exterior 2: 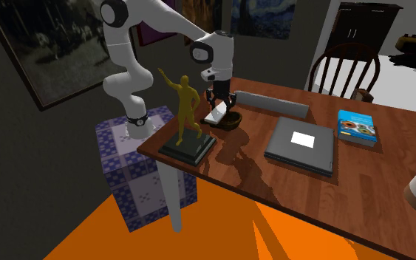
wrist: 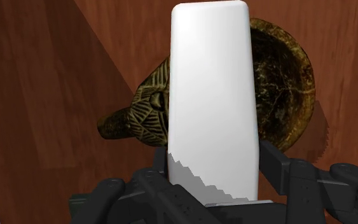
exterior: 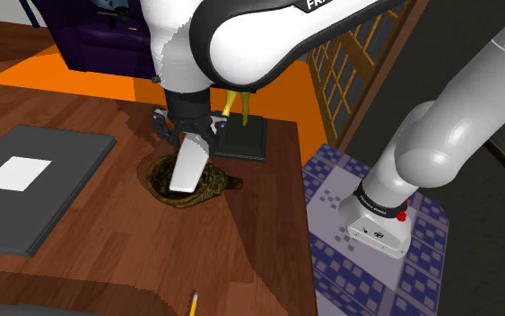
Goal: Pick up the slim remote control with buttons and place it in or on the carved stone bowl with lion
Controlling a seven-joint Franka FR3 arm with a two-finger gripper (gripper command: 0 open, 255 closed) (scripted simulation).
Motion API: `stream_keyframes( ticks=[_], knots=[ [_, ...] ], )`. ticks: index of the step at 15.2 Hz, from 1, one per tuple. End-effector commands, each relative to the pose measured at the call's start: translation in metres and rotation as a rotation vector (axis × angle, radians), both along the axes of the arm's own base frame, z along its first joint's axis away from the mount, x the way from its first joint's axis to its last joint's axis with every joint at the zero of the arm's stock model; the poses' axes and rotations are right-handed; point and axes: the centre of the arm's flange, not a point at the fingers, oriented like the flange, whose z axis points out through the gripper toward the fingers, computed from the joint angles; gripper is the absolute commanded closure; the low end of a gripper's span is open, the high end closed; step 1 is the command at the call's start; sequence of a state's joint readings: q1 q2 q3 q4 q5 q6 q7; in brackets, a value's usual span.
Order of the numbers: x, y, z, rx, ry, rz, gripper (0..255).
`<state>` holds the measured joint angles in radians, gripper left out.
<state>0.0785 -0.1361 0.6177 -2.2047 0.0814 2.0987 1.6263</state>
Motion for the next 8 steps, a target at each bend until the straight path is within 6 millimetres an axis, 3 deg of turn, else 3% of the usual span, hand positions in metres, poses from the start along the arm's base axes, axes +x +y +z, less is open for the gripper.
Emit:
stream_keyframes(
  ticks=[1, 5, 6, 8],
  knots=[
    [-0.0001, 0.0, -0.0004, 0.0, -0.001, 0.0, 255],
    [-0.0001, 0.0, -0.0004, 0.0, -0.001, 0.0, 255],
    [-0.0002, 0.0, -0.0004, 0.0, -0.001, 0.0, 0],
    [-0.0001, 0.0, -0.0004, 0.0, -0.001, 0.0, 0]
  ],
)
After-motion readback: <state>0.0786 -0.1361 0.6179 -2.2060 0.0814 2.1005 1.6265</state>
